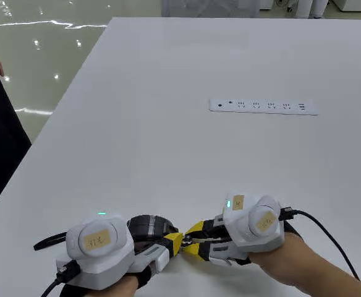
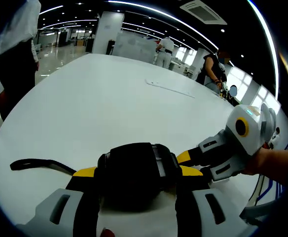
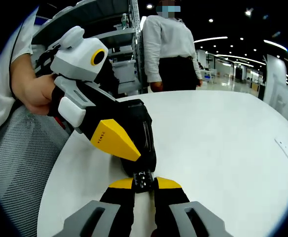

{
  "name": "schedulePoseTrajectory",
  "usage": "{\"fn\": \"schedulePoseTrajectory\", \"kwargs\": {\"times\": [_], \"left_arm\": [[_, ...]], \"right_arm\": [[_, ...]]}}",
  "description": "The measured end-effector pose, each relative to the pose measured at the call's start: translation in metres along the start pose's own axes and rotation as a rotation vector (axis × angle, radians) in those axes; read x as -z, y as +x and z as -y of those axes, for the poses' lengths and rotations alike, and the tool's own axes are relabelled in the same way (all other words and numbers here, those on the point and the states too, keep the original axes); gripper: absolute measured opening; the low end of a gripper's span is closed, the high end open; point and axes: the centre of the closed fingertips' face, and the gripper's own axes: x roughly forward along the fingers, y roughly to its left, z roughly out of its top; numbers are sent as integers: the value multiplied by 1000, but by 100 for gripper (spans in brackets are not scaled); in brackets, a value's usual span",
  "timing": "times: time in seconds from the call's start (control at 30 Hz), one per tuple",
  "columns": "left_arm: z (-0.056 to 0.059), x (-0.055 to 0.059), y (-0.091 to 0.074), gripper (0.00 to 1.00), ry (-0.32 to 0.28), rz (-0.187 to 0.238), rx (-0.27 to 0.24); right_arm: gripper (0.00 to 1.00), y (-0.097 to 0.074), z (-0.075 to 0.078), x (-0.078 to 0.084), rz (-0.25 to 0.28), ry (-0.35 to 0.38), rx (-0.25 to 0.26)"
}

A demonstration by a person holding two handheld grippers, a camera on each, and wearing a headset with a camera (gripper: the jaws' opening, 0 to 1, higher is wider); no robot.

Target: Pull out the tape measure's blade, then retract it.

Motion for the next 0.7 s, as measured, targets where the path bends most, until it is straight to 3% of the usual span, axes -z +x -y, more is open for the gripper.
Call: {"fn": "schedulePoseTrajectory", "kwargs": {"times": [0.7], "left_arm": [[2, 1, -1, 60, 12, 5, 18]], "right_arm": [[23, -9, 3, -4, 17, 46, 33]]}}
